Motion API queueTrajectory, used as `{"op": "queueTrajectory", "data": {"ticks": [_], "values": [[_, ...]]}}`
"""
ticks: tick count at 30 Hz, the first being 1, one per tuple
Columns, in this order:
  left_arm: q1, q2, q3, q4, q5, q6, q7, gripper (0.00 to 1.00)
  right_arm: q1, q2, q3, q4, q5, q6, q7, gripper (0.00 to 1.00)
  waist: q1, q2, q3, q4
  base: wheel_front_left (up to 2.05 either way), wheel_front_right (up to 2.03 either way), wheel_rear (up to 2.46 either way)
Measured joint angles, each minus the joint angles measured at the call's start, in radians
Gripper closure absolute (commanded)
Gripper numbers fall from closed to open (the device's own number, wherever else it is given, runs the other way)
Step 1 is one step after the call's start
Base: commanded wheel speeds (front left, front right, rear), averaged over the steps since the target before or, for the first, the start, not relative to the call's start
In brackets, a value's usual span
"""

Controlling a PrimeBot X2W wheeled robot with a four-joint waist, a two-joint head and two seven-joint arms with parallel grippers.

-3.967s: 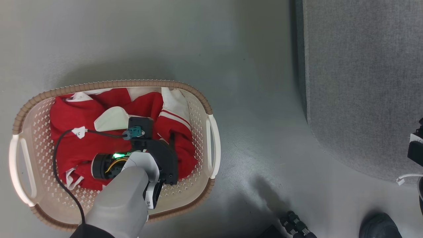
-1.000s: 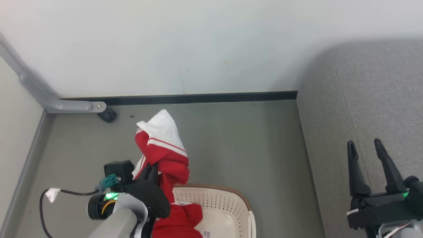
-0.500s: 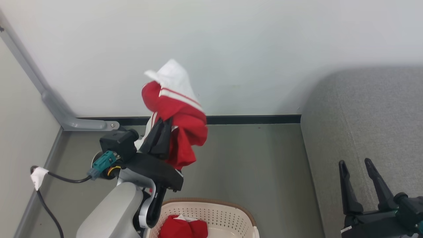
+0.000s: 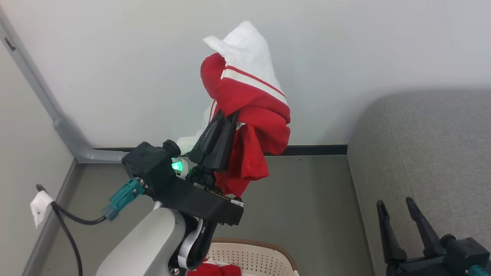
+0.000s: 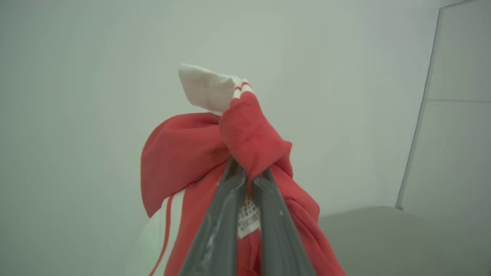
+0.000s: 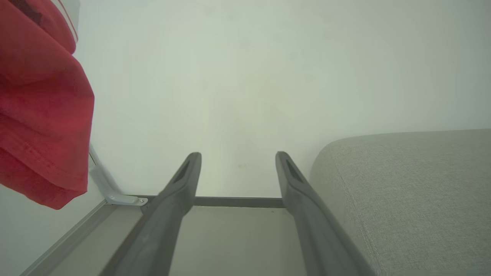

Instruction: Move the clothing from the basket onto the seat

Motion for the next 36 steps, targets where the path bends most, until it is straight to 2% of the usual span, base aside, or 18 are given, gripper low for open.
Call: {"op": "queueTrajectory", "data": {"ticks": [2, 9, 17, 27, 36], "values": [[0.0, -0.003, -0.023, -0.03, 0.003, -0.017, 0.0, 1.0, 0.015, 0.004, 0.017, -0.003, 0.0, 0.003, 0.004, 0.0, 0.0, 0.0001, -0.004, -0.002, 0.0, 0.0, 0.0], [0.001, -0.008, -0.063, -0.084, 0.005, -0.018, 0.0, 1.0, 0.027, 0.012, 0.074, -0.03, -0.001, 0.033, 0.02, 0.0, 0.0, 0.0, -0.02, -0.003, 0.0, 0.0, 0.0], [0.018, -0.016, -0.11, -0.116, 0.02, -0.036, 0.027, 1.0, 0.019, 0.017, 0.167, -0.06, -0.004, 0.107, 0.04, 0.0, 0.0, 0.0, -0.03, 0.014, 0.0, 0.0, 0.0], [0.039, -0.02, -0.148, -0.14, 0.016, -0.045, 0.063, 1.0, -0.081, 0.003, 0.223, -0.068, -0.01, 0.14, 0.074, 0.0, 0.0, 0.0, -0.045, 0.047, 0.0, 0.0, 0.0], [0.04, -0.017, -0.163, -0.157, 0.011, -0.052, 0.083, 1.0, -0.169, -0.011, 0.285, -0.051, -0.008, 0.151, 0.1, 0.0, 0.0, 0.0, -0.049, 0.071, 0.0, 0.0, 0.0]]}}
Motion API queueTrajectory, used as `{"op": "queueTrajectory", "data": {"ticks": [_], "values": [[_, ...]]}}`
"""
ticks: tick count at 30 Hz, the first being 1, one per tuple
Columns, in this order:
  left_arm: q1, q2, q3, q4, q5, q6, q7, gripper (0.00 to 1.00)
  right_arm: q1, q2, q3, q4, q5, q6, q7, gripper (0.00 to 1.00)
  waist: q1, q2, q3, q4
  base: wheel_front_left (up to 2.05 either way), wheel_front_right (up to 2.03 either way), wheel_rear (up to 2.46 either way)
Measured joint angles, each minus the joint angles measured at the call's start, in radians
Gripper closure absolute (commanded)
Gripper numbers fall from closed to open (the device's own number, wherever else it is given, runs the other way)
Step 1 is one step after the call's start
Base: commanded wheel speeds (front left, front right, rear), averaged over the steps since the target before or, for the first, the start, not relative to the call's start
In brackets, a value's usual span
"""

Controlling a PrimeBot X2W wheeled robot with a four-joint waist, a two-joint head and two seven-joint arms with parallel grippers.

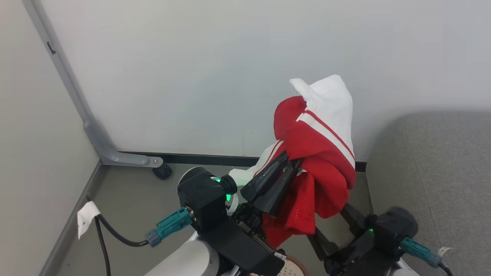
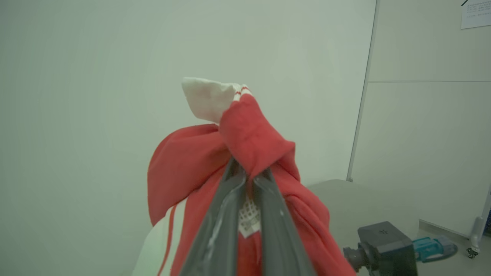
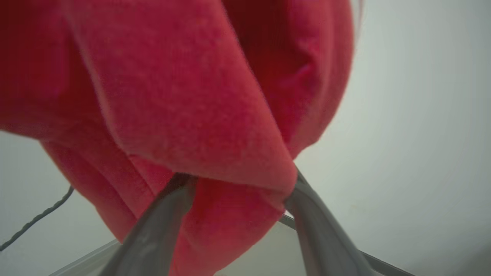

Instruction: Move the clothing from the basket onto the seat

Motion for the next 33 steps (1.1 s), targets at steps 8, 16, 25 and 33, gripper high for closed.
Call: {"op": "queueTrajectory", "data": {"ticks": [8, 16, 25, 33], "values": [[0.001, 0.001, -0.01, -0.007, 0.0, 0.0, 0.02, 1.0, -0.079, 0.02, 0.112, 0.009, 0.031, 0.008, 0.016, 0.42, 0.0001, 0.0, 0.003, 0.009, 0.0, 0.0, 0.0], [0.002, 0.002, -0.011, -0.005, 0.0, 0.0, 0.029, 1.0, -0.127, 0.002, 0.18, 0.009, 0.098, 0.008, 0.006, 1.0, 0.0001, 0.0, 0.004, 0.018, 0.0, 0.0, 0.0], [0.01, 0.007, 0.003, -0.005, 0.0, 0.017, 0.033, 0.0, -0.135, -0.019, 0.193, 0.015, 0.132, 0.008, -0.019, 1.0, 0.0001, 0.0, 0.006, 0.014, 0.0, 0.0, 0.0], [0.043, 0.023, 0.028, 0.021, 0.015, 0.046, 0.033, 0.0, -0.135, -0.023, 0.166, 0.03, 0.141, 0.008, -0.041, 1.0, 0.0001, 0.0001, 0.01, 0.002, 0.0, 0.0, 0.0]]}}
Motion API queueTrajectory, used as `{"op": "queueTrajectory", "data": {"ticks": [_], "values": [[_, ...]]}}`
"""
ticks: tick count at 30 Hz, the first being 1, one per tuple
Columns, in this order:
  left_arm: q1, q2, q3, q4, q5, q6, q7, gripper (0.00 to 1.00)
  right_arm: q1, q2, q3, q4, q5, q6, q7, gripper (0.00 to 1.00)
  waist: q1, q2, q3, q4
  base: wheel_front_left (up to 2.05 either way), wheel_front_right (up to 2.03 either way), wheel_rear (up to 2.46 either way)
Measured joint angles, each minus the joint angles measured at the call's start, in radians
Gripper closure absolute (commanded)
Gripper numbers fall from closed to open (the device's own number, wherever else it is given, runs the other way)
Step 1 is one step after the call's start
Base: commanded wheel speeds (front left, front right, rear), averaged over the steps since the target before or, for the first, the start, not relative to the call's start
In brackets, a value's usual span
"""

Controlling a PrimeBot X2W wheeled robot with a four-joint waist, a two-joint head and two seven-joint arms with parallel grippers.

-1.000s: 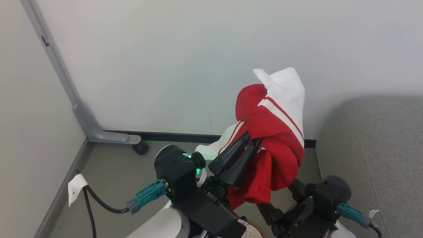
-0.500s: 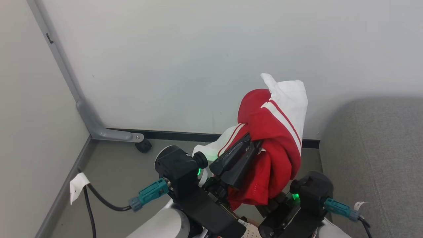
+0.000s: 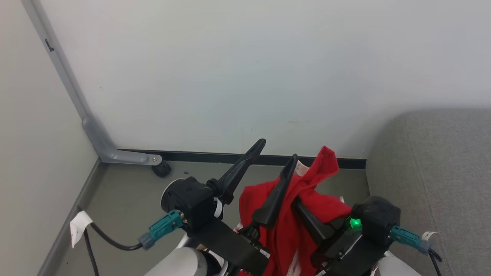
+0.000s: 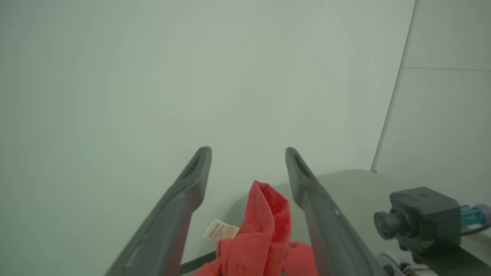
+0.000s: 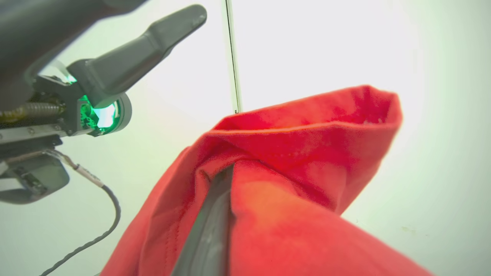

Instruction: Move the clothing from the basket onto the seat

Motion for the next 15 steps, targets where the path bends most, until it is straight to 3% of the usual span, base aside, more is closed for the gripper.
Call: {"op": "queueTrajectory", "data": {"ticks": [15], "values": [[0.158, 0.072, 0.035, 0.035, 0.086, 0.025, -0.01, 0.0, 0.001, -0.047, -0.086, 0.035, 0.009, -0.014, -0.035, 1.0, 0.0, 0.0, 0.025, -0.05, 0.0, 0.0, 0.0]]}}
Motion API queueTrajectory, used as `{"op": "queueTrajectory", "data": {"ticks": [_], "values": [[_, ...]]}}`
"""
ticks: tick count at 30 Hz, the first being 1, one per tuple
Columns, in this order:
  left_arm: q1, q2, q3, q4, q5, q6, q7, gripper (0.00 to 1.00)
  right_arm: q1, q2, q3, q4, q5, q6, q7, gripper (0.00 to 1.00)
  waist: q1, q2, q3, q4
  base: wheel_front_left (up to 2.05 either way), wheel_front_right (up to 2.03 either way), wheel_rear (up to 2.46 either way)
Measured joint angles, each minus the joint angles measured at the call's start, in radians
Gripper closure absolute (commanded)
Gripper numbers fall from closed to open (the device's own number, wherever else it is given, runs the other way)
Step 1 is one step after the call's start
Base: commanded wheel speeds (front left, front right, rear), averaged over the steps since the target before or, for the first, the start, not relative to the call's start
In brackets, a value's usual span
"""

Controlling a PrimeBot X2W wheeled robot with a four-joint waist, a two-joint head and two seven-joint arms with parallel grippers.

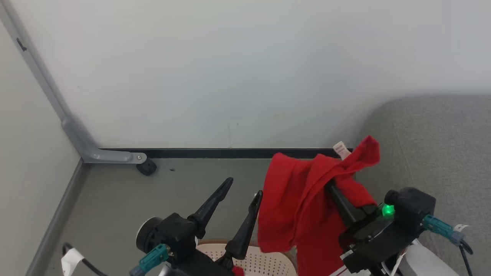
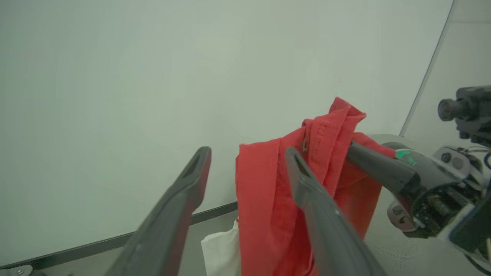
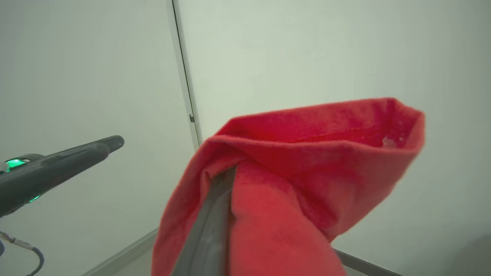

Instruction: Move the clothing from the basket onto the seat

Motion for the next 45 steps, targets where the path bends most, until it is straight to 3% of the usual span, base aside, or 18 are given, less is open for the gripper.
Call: {"op": "queueTrajectory", "data": {"ticks": [15, 45], "values": [[0.124, -0.016, 0.012, 0.0, 0.078, 0.0, -0.009, 0.0, 0.027, -0.055, -0.114, 0.002, 0.017, -0.058, -0.032, 1.0, 0.0, 0.0, 0.037, -0.088, 0.0, 0.0, 0.0], [0.075, -0.038, -0.039, -0.049, 0.186, 0.001, 0.08, 0.0, -0.026, -0.109, -0.366, 0.036, 0.083, -0.129, -0.062, 1.0, 0.0, 0.0, 0.236, -0.302, 0.0, 0.0, 0.0]]}}
